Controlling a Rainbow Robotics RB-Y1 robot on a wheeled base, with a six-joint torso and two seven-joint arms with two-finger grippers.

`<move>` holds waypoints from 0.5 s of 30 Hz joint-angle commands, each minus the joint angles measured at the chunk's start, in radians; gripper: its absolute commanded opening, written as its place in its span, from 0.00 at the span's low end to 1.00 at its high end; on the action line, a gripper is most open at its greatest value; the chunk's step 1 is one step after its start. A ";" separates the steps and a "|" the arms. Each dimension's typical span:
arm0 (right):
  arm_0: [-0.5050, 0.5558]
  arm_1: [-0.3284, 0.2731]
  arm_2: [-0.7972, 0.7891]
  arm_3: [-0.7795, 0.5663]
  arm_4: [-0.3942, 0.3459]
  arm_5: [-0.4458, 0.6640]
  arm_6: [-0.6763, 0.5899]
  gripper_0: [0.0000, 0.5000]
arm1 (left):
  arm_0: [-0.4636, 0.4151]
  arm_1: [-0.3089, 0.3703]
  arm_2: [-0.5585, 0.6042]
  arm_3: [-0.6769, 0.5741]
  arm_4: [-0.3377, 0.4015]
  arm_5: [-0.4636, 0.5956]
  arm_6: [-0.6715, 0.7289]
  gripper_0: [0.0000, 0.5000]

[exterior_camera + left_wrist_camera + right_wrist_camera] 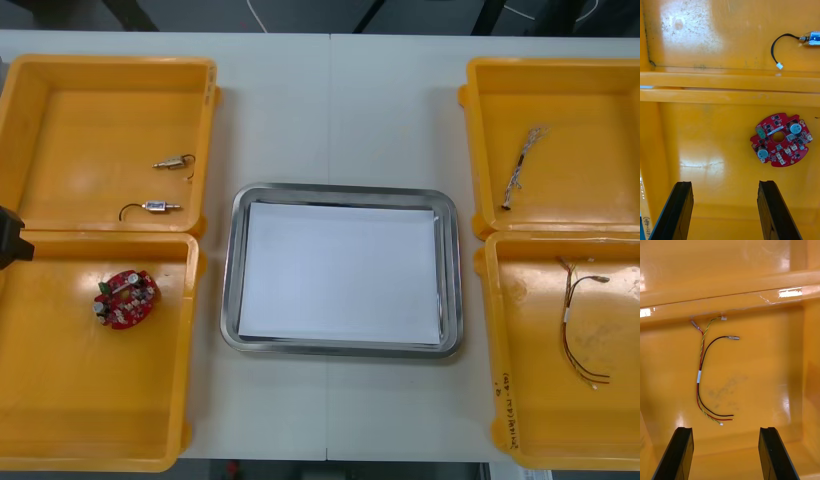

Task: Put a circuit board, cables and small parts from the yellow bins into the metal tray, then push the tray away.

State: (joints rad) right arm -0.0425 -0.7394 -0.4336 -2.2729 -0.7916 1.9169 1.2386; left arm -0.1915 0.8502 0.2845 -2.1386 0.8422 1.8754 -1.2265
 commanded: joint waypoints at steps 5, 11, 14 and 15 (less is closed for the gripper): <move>-0.073 0.077 0.016 0.047 0.005 0.003 -0.061 1.00 | 0.017 -0.068 -0.008 0.014 -0.035 -0.035 0.174 1.00; -0.083 0.134 0.024 0.047 0.046 0.003 -0.079 1.00 | 0.018 -0.131 -0.007 0.054 -0.089 -0.052 0.202 1.00; -0.082 0.150 0.026 0.050 0.057 0.003 -0.085 1.00 | 0.018 -0.146 -0.007 0.054 -0.107 -0.052 0.210 1.00; -0.082 0.169 0.030 0.062 0.069 0.003 -0.096 1.00 | 0.018 -0.163 -0.007 0.062 -0.118 -0.053 0.222 1.00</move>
State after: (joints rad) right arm -0.1038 -0.6065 -0.4269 -2.2160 -0.7445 1.9169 1.1761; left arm -0.1915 0.7233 0.2845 -2.0808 0.7509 1.8340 -1.0721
